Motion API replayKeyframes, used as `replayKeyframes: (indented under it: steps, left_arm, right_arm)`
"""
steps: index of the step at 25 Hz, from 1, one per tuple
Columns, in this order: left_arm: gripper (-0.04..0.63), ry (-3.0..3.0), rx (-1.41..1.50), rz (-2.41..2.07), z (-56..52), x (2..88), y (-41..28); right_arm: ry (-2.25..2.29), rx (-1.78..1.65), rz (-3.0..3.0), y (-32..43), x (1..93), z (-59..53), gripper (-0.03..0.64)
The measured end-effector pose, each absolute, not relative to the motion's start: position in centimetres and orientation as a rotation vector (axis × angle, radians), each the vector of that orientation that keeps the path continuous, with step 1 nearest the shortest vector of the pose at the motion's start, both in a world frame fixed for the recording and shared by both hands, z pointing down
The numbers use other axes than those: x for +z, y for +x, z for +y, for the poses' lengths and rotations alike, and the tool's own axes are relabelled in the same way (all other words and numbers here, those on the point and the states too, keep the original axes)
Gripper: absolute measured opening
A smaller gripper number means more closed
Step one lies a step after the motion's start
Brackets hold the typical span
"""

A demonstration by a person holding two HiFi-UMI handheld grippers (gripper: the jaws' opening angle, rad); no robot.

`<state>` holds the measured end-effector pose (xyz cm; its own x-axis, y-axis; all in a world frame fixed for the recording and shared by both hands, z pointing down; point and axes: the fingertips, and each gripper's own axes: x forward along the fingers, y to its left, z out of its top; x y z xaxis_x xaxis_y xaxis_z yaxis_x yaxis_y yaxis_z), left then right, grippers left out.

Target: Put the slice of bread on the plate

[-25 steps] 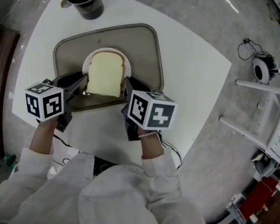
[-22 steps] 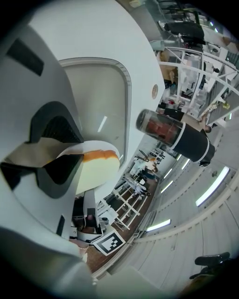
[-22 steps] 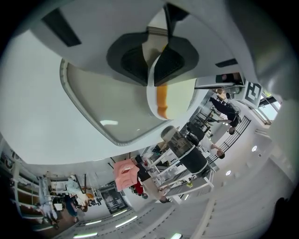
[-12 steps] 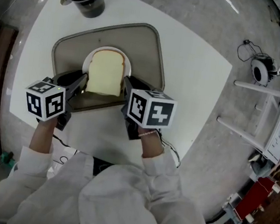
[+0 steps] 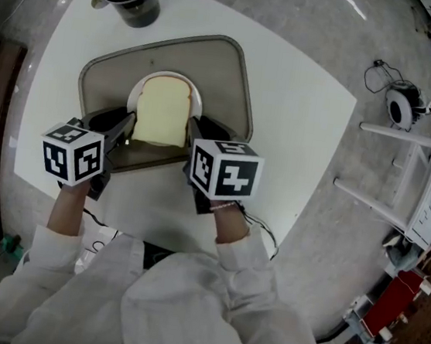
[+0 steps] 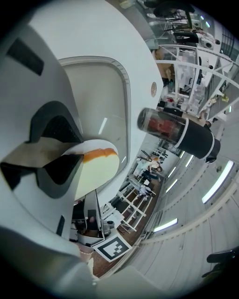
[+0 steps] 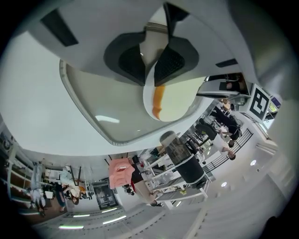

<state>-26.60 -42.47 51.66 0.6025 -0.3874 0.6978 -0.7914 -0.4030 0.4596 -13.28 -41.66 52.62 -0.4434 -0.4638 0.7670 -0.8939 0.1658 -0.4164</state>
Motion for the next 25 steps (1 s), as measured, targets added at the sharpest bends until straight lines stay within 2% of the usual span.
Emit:
replayKeyframes:
  steps: [6, 25]
  left_arm:
    - [0.078, 2.034, 0.635, -0.948, -42.19, 51.24, -27.08]
    - [0.080, 2.010, 0.600, -0.982, -41.71, 51.16, -27.46]
  right_arm:
    - [1.309, 1.101, -1.975, -13.79, 52.15, -41.45, 0.054]
    - [1.317, 1.030, -1.979, -13.59, 51.63, -41.39, 0.054]
